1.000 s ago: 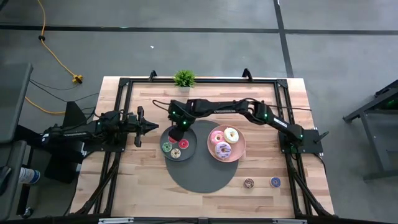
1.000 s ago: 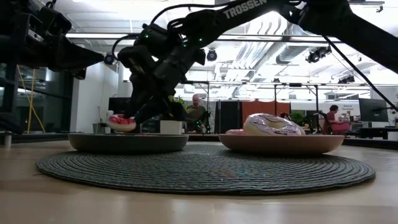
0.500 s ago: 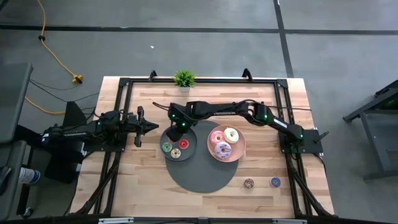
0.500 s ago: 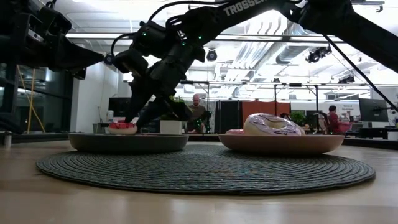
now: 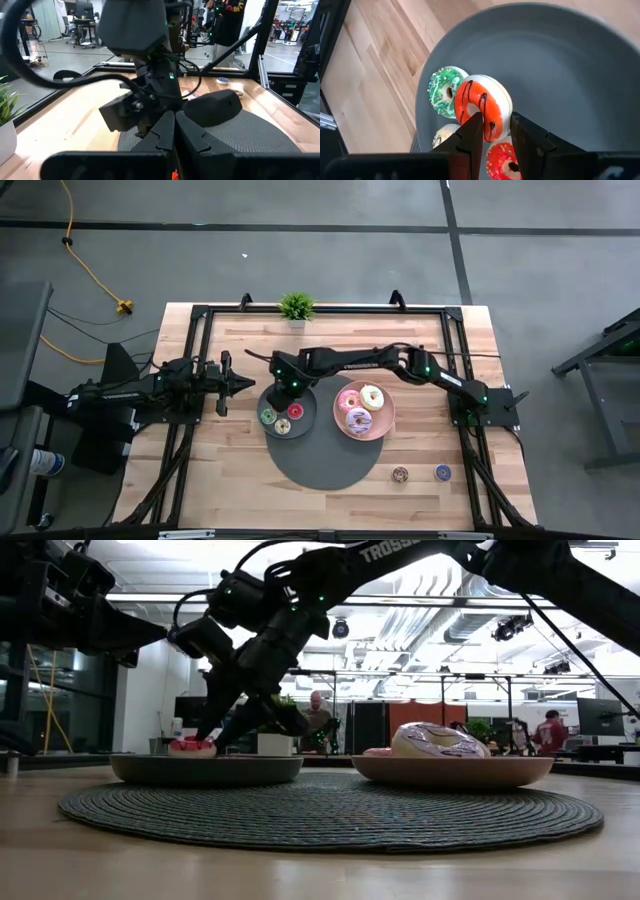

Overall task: Pick & Place donuts
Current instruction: Put the small orange donut on the gray plate, then put the small brown donut on the gray plate

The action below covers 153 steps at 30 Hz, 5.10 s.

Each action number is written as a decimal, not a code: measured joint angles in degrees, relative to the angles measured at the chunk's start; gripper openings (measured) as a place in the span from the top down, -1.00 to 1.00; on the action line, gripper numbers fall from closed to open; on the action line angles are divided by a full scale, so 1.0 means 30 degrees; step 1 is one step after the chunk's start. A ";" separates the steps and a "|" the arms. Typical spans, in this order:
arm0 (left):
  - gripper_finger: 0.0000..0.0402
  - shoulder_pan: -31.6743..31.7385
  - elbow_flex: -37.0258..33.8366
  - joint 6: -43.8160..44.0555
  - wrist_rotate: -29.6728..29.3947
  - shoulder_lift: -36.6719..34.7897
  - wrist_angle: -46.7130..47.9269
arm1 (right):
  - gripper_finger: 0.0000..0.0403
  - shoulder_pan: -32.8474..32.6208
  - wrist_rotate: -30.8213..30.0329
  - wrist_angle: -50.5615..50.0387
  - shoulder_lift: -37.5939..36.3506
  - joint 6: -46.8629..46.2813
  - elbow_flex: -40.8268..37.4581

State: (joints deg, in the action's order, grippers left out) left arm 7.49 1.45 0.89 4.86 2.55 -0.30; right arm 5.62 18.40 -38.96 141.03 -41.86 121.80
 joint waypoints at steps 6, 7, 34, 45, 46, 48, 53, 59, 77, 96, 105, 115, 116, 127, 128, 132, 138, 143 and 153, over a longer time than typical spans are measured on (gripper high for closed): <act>0.99 0.0005 -0.0001 0.0000 0.0000 0.0000 0.0002 | 0.56 -0.0083 0.0186 0.0642 -0.0006 -0.0416 -0.0592; 0.99 -0.0002 -0.0001 0.0000 0.0000 0.0000 0.0002 | 0.56 -0.0090 0.0186 0.0641 -0.0007 -0.0416 -0.0647; 0.99 -0.0002 0.0000 0.0000 0.0000 0.0000 0.0002 | -0.01 0.0116 -0.0375 0.0633 -0.0086 0.0433 -0.0654; 0.99 -0.0002 0.0000 0.0000 0.0000 -0.0002 0.0002 | -0.03 -0.0062 -0.0291 0.0302 -0.1382 0.6358 -0.0621; 0.99 0.0005 -0.0006 0.0000 0.0000 -0.0001 0.0002 | -0.02 -0.0117 -0.0272 0.0240 -0.1609 0.7011 -0.0621; 0.99 0.0005 -0.0006 0.0000 0.0000 0.0000 0.0002 | -0.03 -0.0200 -0.0239 0.0130 -0.2051 0.8133 -0.0621; 0.99 -0.0002 0.0000 0.0000 0.0000 -0.0004 0.0002 | -0.02 -0.0378 -0.0375 -0.0394 -0.2897 0.9600 -0.0621; 0.99 0.0005 -0.0003 0.0003 0.0000 -0.0004 0.0002 | -0.02 -0.0713 -0.0573 -0.2698 -0.4494 1.0245 -0.0621; 0.99 0.0003 0.0000 0.0000 0.0000 0.0000 0.0002 | 0.01 -0.1199 -0.2905 -1.0468 -1.0952 1.0284 -0.4898; 0.99 -0.0002 -0.0001 0.0000 0.0000 -0.0001 0.0002 | 0.03 -0.1272 -0.1504 -0.8824 -2.3306 0.1841 -2.0676; 0.99 -0.0001 0.0000 0.0000 0.0000 -0.0007 0.0001 | 0.04 -0.1411 0.0695 -0.8028 -2.5552 -0.1575 -2.5117; 0.99 0.0005 0.0000 0.0000 0.0000 -0.0005 0.0002 | 0.03 -0.2861 0.4698 -0.1923 -2.6833 -0.4432 -2.9819; 0.99 0.0005 -0.0005 0.0000 0.0000 -0.0007 0.0002 | 0.03 -0.2979 0.4868 -0.1295 -2.6827 -0.4533 -3.0177; 0.99 -0.0001 0.0000 0.0000 0.0000 -0.0006 0.0002 | 0.03 -0.4345 0.5243 0.3127 -2.6789 -0.6608 -3.2517; 0.99 -0.0002 0.0000 0.0000 0.0000 -0.0005 0.0002 | 0.03 -0.4519 0.4901 0.3308 -2.6789 -0.6714 -3.2565; 0.99 0.0000 0.0000 0.0000 0.0000 -0.0005 0.0002 | 0.03 -0.5158 0.3321 0.3707 -2.6782 -0.7592 -3.2788; 0.99 -0.0002 0.0000 0.0000 0.0000 -0.0007 0.0002 | 0.03 -0.6076 0.1869 0.4189 -2.6734 -0.8408 -3.2794; 0.99 0.0005 0.0000 0.0000 0.0000 -0.0007 0.0002 | 0.03 -0.6861 0.1358 0.4663 -2.6242 -0.8386 -3.2794; 0.99 0.0005 -0.0006 0.0000 0.0000 -0.0004 0.0002 | 0.03 -0.8398 0.0187 0.6615 -2.4995 -0.7970 -3.2787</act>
State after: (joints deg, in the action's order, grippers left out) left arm 7.51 1.43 0.89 4.86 2.53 -0.30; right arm -19.58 18.96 -19.11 66.05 -65.77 23.44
